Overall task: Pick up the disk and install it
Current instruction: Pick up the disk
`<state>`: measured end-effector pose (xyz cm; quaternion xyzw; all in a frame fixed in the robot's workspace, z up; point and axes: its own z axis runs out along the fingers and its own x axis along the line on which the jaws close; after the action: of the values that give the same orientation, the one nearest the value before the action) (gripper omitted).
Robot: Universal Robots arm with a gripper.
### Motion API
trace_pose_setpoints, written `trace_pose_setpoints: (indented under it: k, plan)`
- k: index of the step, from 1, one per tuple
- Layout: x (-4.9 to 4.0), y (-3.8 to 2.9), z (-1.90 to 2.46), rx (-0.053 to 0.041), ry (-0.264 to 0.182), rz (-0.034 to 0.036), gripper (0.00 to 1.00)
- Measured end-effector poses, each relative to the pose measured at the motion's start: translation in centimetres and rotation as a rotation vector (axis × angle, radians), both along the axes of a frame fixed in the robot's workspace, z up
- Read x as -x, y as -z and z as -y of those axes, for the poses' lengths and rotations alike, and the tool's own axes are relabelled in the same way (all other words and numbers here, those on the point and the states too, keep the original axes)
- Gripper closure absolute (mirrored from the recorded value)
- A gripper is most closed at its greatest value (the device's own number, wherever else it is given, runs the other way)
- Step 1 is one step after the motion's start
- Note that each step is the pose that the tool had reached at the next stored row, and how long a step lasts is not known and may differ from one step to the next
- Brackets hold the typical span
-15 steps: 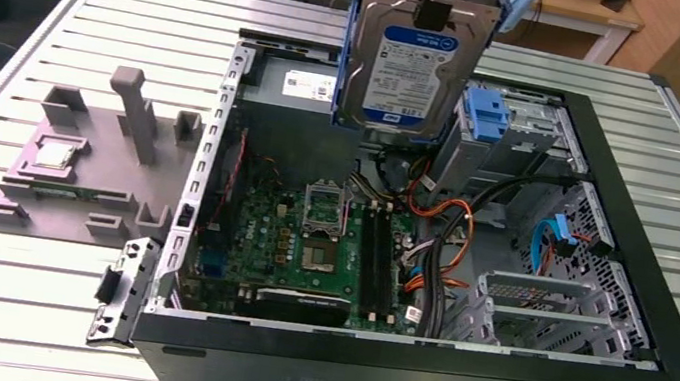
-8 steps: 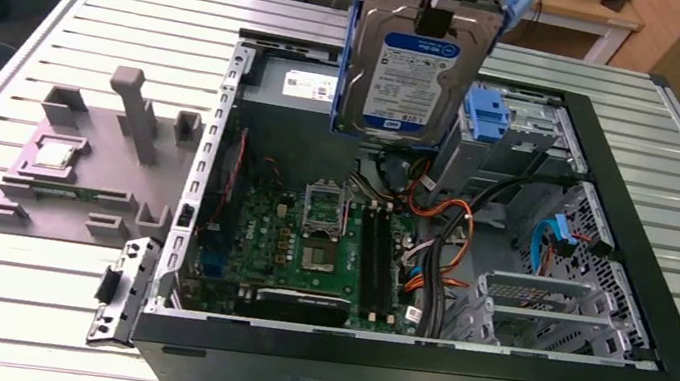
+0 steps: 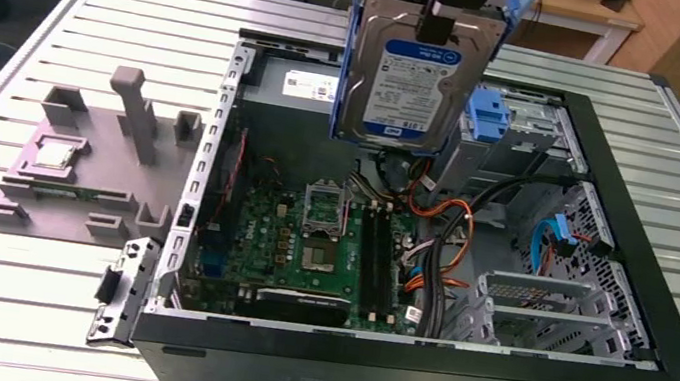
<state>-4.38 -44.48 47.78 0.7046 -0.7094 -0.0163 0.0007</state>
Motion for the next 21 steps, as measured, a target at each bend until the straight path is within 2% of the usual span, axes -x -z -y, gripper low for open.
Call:
trace_pose_setpoints:
  k: [16,21]
  plan:
    - [-0.15,0.01,1.83,0.0001,0.0,0.0,0.65]
    - [-0.24,0.01,2.61,0.0,0.0,0.0,0.65]
